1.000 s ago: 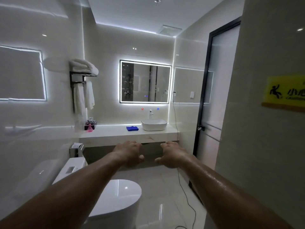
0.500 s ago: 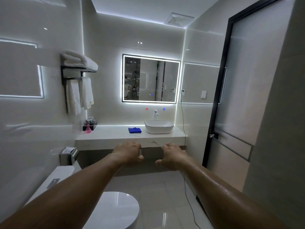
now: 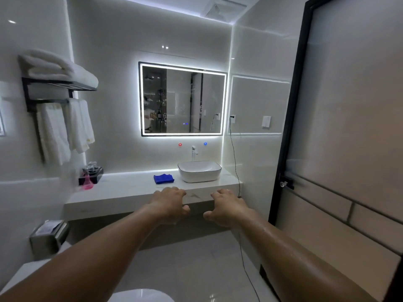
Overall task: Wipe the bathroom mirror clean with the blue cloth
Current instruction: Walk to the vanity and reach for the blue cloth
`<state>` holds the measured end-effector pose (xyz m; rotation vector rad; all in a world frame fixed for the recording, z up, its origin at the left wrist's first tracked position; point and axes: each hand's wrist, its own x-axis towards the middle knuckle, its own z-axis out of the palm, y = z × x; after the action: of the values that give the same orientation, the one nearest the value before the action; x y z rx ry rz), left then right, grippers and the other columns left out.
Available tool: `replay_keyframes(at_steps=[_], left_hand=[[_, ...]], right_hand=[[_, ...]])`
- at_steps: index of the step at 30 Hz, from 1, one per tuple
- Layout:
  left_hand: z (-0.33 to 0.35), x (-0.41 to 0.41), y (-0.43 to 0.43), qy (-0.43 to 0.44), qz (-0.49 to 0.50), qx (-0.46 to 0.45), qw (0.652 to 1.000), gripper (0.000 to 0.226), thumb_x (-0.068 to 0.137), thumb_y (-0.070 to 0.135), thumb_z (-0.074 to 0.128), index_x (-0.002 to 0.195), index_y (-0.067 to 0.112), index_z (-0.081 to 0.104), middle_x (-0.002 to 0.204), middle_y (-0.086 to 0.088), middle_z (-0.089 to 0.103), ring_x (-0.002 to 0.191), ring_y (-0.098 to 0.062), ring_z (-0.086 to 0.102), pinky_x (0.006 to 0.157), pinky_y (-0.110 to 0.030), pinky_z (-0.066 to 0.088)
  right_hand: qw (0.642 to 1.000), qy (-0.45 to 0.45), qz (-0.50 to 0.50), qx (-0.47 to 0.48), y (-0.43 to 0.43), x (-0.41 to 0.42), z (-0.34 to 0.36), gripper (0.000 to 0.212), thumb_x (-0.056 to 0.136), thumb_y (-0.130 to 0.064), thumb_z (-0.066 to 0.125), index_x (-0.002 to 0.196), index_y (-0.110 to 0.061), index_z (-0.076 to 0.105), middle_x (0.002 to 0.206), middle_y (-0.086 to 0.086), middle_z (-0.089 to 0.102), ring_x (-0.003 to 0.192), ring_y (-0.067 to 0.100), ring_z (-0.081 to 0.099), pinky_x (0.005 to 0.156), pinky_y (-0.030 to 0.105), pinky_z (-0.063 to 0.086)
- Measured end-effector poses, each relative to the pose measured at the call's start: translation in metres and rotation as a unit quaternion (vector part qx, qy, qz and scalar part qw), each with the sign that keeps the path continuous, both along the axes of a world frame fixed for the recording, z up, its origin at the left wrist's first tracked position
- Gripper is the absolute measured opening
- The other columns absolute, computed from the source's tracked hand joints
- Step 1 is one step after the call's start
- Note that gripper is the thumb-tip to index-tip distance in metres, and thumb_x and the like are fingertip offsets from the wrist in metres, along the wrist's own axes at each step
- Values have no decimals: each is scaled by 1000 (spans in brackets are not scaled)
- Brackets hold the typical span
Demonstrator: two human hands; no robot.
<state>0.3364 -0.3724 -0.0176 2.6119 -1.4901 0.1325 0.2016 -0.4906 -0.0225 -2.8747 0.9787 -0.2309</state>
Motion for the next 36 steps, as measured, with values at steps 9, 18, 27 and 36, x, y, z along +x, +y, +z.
replay_keyframes(at_steps=[9,18,27,36], left_hand=[[-18,74,-116,8,-12,1,1000,53,90,44,55,139,25,47,141,2,51,124,-18,49,98,-35,42],[-30,137,-257,8,25,-11,1000,58,89,43,55,143,25,43,146,3,46,130,-18,45,104,-35,40],[-44,219,-351,22,63,-13,998,58,89,48,53,143,27,43,146,6,47,128,-17,48,101,-35,41],[-50,349,-429,26,78,-15,997,52,86,45,50,135,26,49,134,2,53,116,-21,52,94,-36,44]], right_hand=[[1000,11,-9,4,-115,75,-15,73,83,-55,59,145,-22,37,150,3,34,137,24,30,106,46,34],[1000,11,25,-1,-272,151,-22,68,83,-52,59,140,-18,42,144,3,39,134,23,31,105,44,36],[998,17,53,21,-374,228,-35,70,85,-51,59,143,-19,37,149,5,34,138,24,28,107,46,33],[995,28,99,1,-458,370,-38,69,87,-50,56,145,-17,36,154,5,28,142,24,21,107,41,30]])
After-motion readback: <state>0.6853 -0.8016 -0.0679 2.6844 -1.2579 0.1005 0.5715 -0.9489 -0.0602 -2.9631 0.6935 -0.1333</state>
